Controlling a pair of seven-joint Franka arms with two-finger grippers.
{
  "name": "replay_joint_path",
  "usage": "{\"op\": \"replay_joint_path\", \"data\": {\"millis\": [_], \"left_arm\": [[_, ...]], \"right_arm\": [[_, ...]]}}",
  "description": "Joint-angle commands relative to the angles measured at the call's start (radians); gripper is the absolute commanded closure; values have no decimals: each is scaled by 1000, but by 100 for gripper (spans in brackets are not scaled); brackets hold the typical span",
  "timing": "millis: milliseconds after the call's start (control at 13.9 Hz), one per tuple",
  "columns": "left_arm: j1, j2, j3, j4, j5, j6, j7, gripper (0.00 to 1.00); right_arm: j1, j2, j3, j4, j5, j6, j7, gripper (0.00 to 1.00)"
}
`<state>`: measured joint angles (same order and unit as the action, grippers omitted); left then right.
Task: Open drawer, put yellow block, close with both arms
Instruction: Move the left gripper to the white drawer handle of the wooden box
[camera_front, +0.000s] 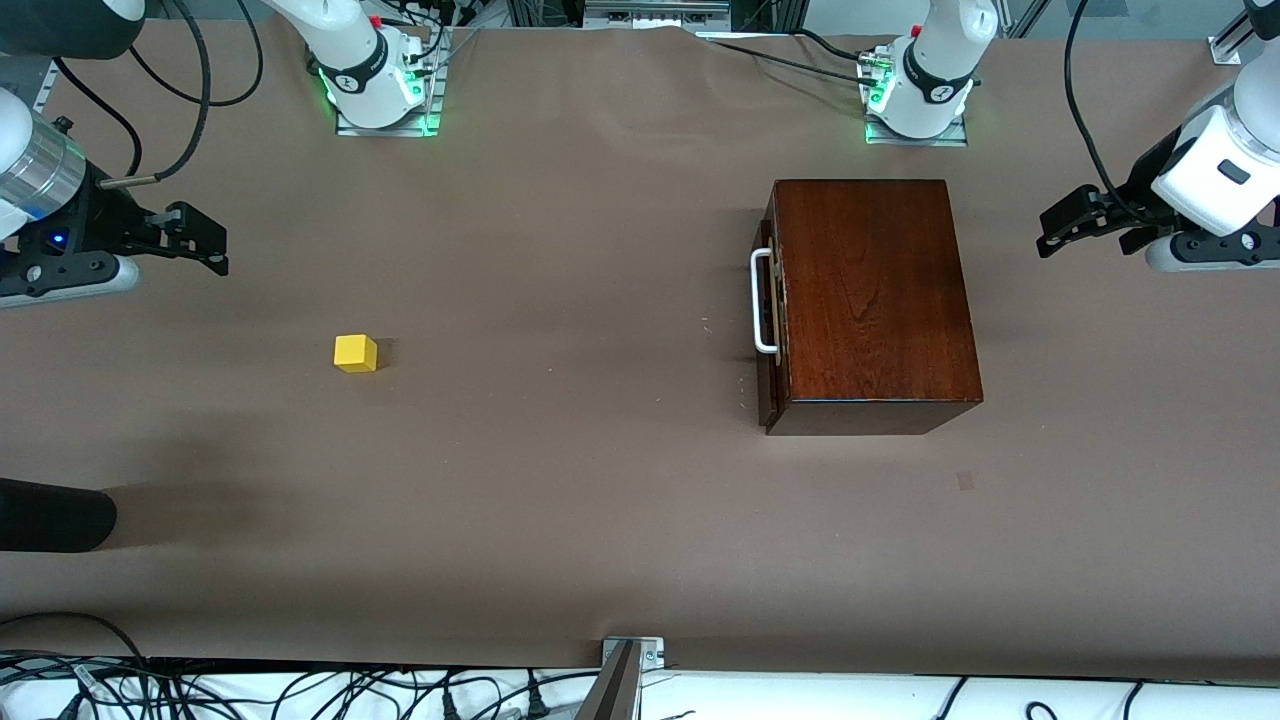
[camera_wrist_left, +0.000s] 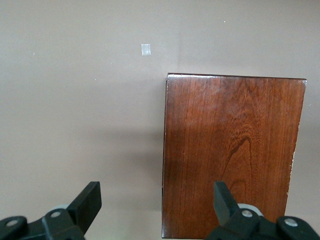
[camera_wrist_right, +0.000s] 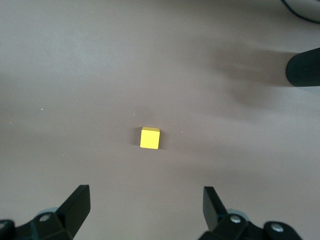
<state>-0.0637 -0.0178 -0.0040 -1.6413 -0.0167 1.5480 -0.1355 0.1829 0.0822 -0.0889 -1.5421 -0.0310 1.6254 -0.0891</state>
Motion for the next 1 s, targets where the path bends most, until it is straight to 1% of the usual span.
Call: {"op": "replay_joint_path", "data": {"millis": [0, 287, 502, 717, 932], "left_arm": [[-1, -2, -1, 12, -22, -17, 2, 0], [-2, 2, -2, 12, -12, -26, -3, 0], [-4, 44, -13, 34, -14, -95, -3, 0], [-4, 97, -51, 112, -25, -213, -9, 0], [-36, 137, -68, 175, -23, -270, -3, 0]], "right_arm": [[-5, 7, 1, 23, -3, -18, -11, 0], [-5, 7, 1, 23, -3, -18, -11, 0], [-5, 7, 1, 23, -3, -18, -11, 0], [-5, 7, 1, 23, -3, -18, -11, 0], [-5, 7, 1, 23, -3, -18, -11, 0]]}}
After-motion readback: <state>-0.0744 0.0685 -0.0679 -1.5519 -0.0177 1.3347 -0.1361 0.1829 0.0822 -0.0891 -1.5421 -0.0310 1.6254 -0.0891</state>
